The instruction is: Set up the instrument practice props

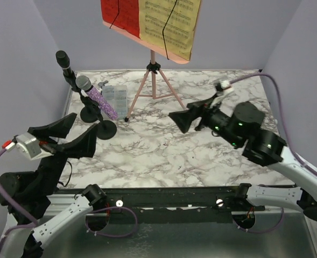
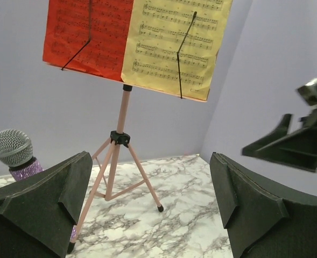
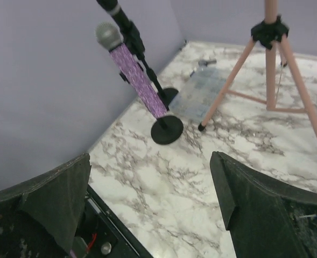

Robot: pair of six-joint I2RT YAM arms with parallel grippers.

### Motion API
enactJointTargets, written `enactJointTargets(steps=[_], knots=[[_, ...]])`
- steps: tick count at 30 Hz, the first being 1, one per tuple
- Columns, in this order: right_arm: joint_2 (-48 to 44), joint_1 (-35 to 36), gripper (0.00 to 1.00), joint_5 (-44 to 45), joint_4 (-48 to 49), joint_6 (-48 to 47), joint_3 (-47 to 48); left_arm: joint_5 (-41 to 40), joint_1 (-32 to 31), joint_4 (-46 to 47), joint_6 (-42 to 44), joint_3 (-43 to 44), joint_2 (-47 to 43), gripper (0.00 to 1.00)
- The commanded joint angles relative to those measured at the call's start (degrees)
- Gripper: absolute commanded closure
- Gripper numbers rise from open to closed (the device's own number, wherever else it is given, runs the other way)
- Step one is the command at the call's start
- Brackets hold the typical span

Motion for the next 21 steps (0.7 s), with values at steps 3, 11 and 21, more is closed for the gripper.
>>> enactJointTargets(steps=[3,11,21], knots=[[-11.77,0.34,0.0,6.79,1.66,-0.67,1.98,0.75,0.1,14.19,1.65,3.0,8.97,0.01],[-12.01,0.32,0.0,5.28,13.44,-8.32,9.2,4.18,0.1,19.26,1.97,12.86,17.42,0.01],[-12.28,0.38,0.0,12.51,26.21,-11.81,8.52,6.52,0.08,23.68,1.94,12.98,16.99,0.01]])
